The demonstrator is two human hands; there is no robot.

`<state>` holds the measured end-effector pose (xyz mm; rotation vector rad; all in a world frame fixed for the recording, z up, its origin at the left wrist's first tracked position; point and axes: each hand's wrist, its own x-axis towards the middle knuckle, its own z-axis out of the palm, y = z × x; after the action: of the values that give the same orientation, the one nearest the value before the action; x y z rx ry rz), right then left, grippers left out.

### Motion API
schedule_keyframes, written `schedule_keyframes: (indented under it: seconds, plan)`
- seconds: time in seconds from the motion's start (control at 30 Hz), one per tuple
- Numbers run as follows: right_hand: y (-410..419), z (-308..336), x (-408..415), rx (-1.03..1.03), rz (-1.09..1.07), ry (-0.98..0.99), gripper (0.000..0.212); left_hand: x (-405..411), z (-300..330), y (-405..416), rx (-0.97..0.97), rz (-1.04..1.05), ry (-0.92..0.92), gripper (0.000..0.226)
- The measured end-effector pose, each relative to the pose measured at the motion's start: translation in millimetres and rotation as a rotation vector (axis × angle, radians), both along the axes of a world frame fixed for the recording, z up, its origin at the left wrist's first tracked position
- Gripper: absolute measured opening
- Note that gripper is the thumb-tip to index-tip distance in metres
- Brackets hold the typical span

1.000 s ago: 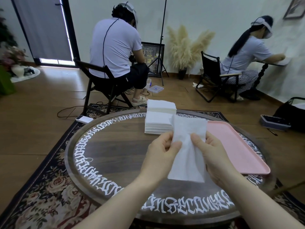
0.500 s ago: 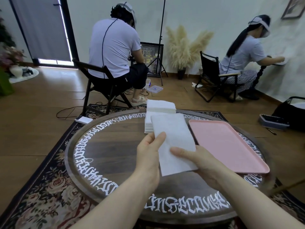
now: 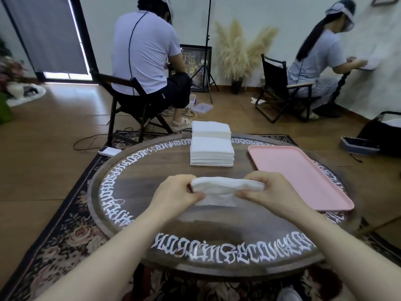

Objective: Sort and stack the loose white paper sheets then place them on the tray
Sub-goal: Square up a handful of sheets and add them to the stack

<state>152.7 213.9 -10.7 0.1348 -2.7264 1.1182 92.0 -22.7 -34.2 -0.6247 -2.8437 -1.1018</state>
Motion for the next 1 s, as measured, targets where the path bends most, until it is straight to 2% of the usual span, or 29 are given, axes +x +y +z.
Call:
schedule_keyframes:
  seconds: [0.1,0.17,0.27,0.33,0.47,0.63,0.7,0.77,0.83,0.9,0.93,1.0]
  plan:
    - [1,-9,-2,0.095,0.021,-0.051,0.016,1,-22,-1,0.190,0.004,-0.134,0.020]
    - [3,-17,-2,0.137,0.046,-0.130,0.014,1,-35,-3,0.210,-0.005,-0.184,0.017]
    - [7,-27,-1,0.066,0.073,-0.222,0.021,-1,-45,-7,0.197,-0.060,-0.242,0.011]
    - [9,-32,-1,0.026,0.077,-0.233,0.025,-1,-46,-8,0.212,-0.092,-0.277,0.015]
    - [10,-42,-4,-0.050,0.009,-0.205,0.016,0,-45,-5,0.247,-0.069,-0.235,0.013]
    - [10,-49,-5,-0.094,-0.038,-0.249,0.024,1,-46,-3,0.231,-0.077,-0.255,0.029]
    - [9,-53,-4,-0.054,-0.053,-0.282,0.029,3,-48,-1,0.189,-0.078,-0.234,0.027]
    - [10,-56,-5,-0.020,-0.092,-0.271,0.024,4,-50,1,0.172,-0.047,-0.214,0.020]
    - [9,-55,-7,-0.108,-0.104,-0.255,0.022,2,-48,2,0.217,-0.010,-0.226,0.017]
    - [7,-46,-11,-0.297,-0.113,-0.251,0.018,-5,-40,6,0.328,0.059,-0.277,0.014]
    - [6,-41,-16,-0.389,-0.137,-0.261,0.013,-11,-35,8,0.392,0.111,-0.321,0.018]
    - [6,-31,-30,-0.490,-0.213,-0.326,0.016,-27,-22,14,0.474,0.197,-0.421,0.029]
